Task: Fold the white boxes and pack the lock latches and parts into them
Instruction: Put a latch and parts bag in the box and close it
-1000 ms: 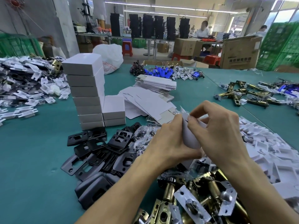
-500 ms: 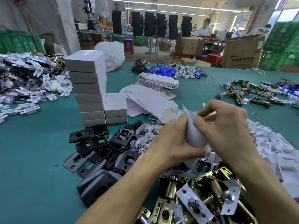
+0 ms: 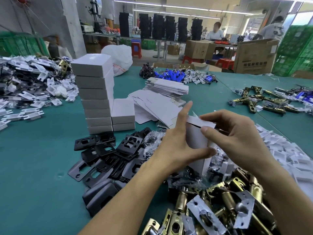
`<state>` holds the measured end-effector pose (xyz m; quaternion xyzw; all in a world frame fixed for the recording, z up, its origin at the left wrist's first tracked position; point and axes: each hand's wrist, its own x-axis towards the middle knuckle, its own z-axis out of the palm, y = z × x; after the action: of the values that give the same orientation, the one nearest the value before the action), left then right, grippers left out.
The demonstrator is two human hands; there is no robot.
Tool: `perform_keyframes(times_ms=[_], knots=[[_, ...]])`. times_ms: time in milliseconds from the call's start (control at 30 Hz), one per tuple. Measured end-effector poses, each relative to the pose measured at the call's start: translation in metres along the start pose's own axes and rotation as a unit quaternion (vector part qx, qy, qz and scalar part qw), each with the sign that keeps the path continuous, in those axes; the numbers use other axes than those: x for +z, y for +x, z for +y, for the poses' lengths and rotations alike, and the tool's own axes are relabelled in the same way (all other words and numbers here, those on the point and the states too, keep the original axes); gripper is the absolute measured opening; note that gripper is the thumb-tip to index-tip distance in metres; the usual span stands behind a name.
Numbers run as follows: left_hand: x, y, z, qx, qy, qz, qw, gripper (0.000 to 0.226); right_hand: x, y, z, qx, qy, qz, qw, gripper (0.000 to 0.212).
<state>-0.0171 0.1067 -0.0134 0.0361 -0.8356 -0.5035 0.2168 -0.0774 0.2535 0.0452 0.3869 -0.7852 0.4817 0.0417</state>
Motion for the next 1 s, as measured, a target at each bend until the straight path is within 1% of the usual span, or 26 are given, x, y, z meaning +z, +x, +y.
perform_keyframes(times_ms=[100, 133, 200, 333, 433, 500, 567, 700, 867, 1000], knots=[[0.0, -0.001, 0.001, 0.01, 0.014, -0.011, 1.0, 0.098, -0.002, 0.0, 0.0, 0.001, 0.036, -0.015, 0.999, 0.025], [-0.001, -0.001, 0.001, 0.008, 0.014, -0.011, 1.0, 0.097, -0.002, -0.001, 0.0, 0.005, 0.045, -0.018, 0.999, 0.025], [-0.001, -0.001, 0.001, 0.003, 0.016, -0.011, 1.0, 0.101, -0.001, 0.0, 0.0, 0.014, 0.049, -0.008, 0.999, 0.024], [0.001, -0.001, 0.0, -0.014, 0.021, -0.015, 1.0, 0.114, 0.004, 0.0, -0.001, 0.022, 0.031, 0.049, 0.998, 0.017], [0.003, -0.001, 0.003, -0.027, 0.037, -0.017, 0.999, 0.112, 0.011, 0.0, -0.004, 0.025, -0.015, 0.083, 0.996, 0.006], [0.005, -0.002, 0.007, -0.018, 0.059, -0.017, 0.998, 0.109, 0.014, -0.001, -0.007, 0.02, -0.045, 0.108, 0.993, 0.011], [0.007, -0.002, 0.011, 0.0, 0.092, -0.016, 0.996, 0.106, 0.015, -0.001, -0.008, 0.017, -0.043, 0.123, 0.991, 0.016], [0.006, -0.002, 0.016, 0.013, 0.119, -0.015, 0.993, 0.099, 0.011, -0.001, -0.007, 0.03, -0.03, 0.131, 0.991, 0.016], [0.004, -0.003, 0.015, 0.018, 0.111, -0.017, 0.994, 0.101, 0.012, -0.001, -0.007, 0.028, -0.04, 0.138, 0.989, 0.014], [0.005, -0.002, 0.012, 0.025, 0.11, -0.013, 0.994, 0.108, 0.012, -0.001, -0.009, 0.029, -0.046, 0.142, 0.988, 0.014]])
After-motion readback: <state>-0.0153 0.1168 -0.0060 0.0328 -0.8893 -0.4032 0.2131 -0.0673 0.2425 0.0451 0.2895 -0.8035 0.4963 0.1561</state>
